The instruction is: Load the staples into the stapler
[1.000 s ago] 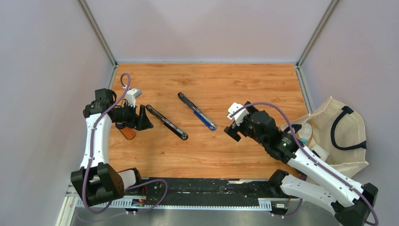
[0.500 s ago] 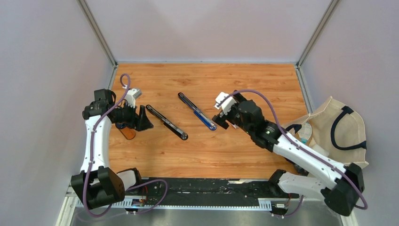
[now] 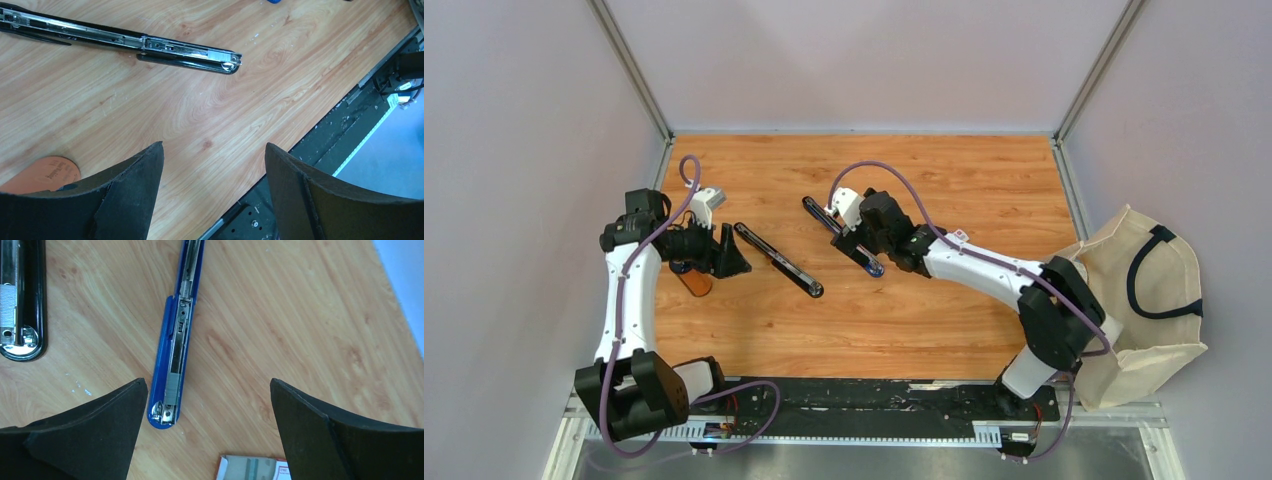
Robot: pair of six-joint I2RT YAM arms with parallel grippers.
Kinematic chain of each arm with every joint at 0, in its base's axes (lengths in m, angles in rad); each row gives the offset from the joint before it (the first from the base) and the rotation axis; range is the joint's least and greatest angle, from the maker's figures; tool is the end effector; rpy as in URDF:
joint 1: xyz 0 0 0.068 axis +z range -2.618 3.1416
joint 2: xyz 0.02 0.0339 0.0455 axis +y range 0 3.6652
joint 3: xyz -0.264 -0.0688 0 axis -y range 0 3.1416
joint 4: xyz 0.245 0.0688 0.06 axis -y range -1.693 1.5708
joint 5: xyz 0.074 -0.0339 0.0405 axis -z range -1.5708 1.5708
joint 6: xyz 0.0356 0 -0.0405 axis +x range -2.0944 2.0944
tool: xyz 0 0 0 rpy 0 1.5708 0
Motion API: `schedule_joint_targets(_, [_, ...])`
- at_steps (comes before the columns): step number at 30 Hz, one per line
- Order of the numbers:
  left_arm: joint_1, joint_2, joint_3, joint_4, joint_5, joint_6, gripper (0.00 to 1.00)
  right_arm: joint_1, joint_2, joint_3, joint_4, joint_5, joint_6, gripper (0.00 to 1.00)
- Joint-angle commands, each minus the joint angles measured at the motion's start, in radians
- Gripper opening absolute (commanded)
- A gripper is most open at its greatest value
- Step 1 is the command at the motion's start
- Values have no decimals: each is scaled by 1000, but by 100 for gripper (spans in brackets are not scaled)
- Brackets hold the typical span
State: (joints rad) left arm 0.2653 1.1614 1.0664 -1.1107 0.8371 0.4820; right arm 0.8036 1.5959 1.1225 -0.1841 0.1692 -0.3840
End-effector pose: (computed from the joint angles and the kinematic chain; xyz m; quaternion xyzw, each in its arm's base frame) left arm 0.1994 0.0268 0.3008 0.1705 0.8853 -0.3116 0.3003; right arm 0.2531 0.2538 0.2524 -0.4695 0.7621 0.0173 0.4455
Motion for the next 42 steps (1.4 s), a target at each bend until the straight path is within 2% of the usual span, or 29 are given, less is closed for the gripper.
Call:
schedule_joint_targets(1, [9,3,6,-3,33,33,82,-1,76,75,21,-20,51,100])
schedule_joint_targets(8, [9,-8,3,0,33,32,82,-14,154,79,-17,-80,50,95])
schedule_joint_targets(13, [9,4,1,0,31,35,82,-50,213,120,-89,-186,59,81])
schedule_joint_targets(19, [9,0,1,0,33,33,82,-92,239,122,-107,-237,59,62])
schedule_joint_targets(29, [9,3,0,0,33,30,82,-98,280,143,-187,-323,14,46])
schedule_joint_targets(32, [9,1,-2,0,31,29,82,-99,292,148,-199,-327,11,35])
schedule_joint_targets(35, [9,0,-2,0,30,29,82,-99,291,145,-206,-330,8,33])
schedule_joint_targets(38, [9,1,-3,2,30,29,82,-101,282,137,-212,-341,2,22])
schedule_joint_targets(42, [9,-3,-3,2,30,29,82,-104,256,129,-241,-378,-29,17])
